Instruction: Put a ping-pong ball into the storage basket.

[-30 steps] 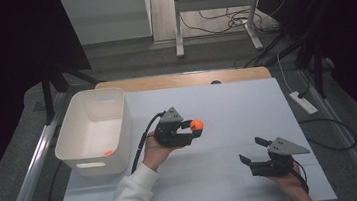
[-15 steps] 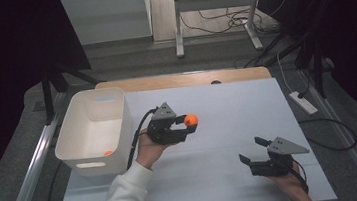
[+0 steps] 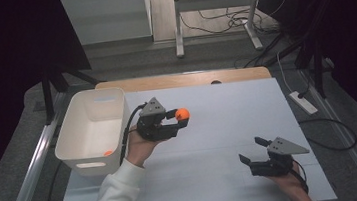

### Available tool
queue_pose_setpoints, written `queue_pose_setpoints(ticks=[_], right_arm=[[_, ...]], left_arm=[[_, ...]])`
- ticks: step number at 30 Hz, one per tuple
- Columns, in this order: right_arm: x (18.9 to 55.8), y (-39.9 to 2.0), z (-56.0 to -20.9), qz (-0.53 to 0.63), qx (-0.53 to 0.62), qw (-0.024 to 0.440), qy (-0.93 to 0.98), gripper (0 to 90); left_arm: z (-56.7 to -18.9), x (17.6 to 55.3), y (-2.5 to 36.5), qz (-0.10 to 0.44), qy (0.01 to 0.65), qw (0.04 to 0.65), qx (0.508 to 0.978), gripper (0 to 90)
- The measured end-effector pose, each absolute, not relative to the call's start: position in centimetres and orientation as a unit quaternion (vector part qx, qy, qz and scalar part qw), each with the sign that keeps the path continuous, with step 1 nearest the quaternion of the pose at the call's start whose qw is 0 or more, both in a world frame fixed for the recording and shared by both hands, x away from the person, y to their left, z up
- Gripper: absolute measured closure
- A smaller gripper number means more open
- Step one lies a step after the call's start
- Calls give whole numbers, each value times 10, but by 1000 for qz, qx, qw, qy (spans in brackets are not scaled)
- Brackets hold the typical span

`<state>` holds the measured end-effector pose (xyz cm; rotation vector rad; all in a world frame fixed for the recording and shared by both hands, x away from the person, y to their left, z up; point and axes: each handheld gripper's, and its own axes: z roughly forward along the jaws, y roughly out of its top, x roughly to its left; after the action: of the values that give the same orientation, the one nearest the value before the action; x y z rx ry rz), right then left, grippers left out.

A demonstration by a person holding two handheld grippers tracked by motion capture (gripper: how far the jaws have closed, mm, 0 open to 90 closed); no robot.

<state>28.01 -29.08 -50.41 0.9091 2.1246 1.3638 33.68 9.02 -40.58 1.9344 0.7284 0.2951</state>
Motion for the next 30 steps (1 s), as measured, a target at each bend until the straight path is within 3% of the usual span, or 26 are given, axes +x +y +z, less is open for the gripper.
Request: queue_pose_setpoints(ticks=[30], right_arm=[[279,-291,-503,494,330,233,770,142]], left_arm=[[-390,334,126,156,334,507,779,500]])
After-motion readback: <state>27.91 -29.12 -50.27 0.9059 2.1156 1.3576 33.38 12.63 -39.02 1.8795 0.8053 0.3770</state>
